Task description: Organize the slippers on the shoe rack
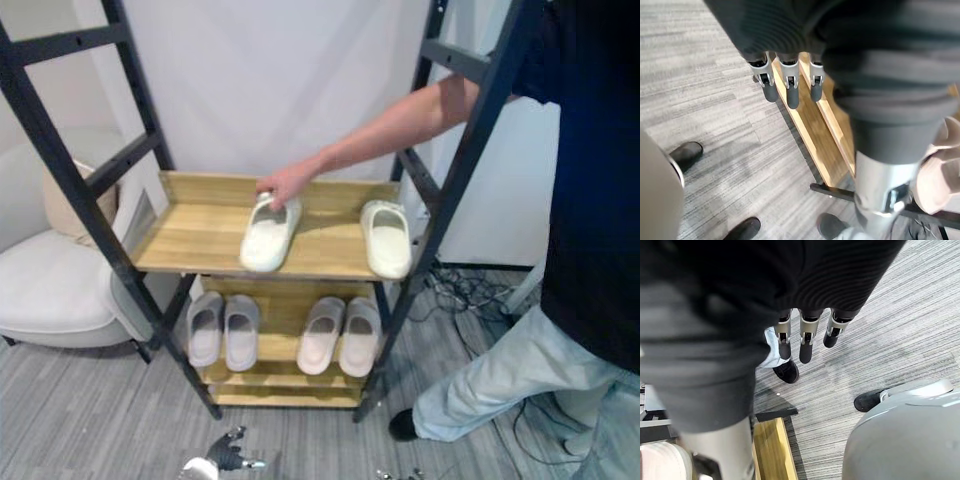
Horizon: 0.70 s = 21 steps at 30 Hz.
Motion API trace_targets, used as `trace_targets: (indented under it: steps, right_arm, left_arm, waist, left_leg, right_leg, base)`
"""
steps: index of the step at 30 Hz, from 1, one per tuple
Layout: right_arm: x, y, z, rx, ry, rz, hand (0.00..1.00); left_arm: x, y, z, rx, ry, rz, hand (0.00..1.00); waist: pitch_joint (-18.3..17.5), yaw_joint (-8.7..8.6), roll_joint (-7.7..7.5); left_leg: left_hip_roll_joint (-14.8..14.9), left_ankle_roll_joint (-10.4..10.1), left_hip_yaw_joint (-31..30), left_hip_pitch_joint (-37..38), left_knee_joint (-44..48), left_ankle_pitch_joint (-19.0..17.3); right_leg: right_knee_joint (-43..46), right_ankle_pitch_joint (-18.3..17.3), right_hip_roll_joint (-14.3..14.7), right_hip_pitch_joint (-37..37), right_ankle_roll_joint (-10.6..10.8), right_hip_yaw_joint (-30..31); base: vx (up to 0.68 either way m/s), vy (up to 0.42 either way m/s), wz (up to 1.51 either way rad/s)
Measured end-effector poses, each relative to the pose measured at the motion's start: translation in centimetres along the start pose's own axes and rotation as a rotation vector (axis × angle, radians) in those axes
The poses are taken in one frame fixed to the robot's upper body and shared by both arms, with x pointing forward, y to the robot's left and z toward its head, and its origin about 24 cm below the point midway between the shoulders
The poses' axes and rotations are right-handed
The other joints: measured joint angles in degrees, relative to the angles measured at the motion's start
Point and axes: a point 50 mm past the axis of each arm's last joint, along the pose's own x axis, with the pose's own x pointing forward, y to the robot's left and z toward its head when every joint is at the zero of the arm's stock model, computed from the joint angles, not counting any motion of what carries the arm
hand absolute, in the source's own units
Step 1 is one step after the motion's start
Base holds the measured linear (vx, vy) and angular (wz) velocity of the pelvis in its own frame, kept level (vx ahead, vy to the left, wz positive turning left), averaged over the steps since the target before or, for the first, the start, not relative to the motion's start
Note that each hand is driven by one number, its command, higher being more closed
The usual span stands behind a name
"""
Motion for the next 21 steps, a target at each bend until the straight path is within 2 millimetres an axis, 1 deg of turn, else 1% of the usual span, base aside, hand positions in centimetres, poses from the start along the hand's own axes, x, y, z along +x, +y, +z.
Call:
trace_targets:
  steps: [8,14,21]
  right_arm:
    - [0.00,-0.07,-0.27,-0.012,0.013,-0.002,0.00]
    - [0.07,-0.15,-0.27,-0.016,0.020,-0.004,0.00]
    - [0.08,-0.16,-0.23,-0.017,0.019,-0.005,0.00]
  left_arm:
    - [-0.01,0.81,-0.80,-0.036,0.040,0.041,0.00]
    - [-0.01,0.83,-1.04,-0.092,0.060,0.061,0.00]
    - [0.01,0.72,-1.01,-0.101,0.066,0.070,0.00]
  waist:
    - [0.18,-0.02,0.42]
    - [0.43,-0.02,0.81]
    - [0.49,-0.03,0.90]
  left_leg:
    - [-0.03,0.03,0.10,0.18,-0.01,-0.01]
    - [0.00,-0.06,0.00,0.18,-0.06,-0.08]
    - [-0.03,-0.26,-0.09,0.18,-0.13,-0.22]
  right_leg:
    - [-0.06,-0.16,0.27,0.02,-0.25,0.11]
    - [-0.22,-0.26,0.32,0.02,-0.30,0.05]
    - [-0.45,-0.26,0.32,0.02,-0.29,0.04]
  base:
    - [0.00,-0.002,-0.02]
    - [0.00,0.000,0.00]
    - [0.00,0.000,0.00]
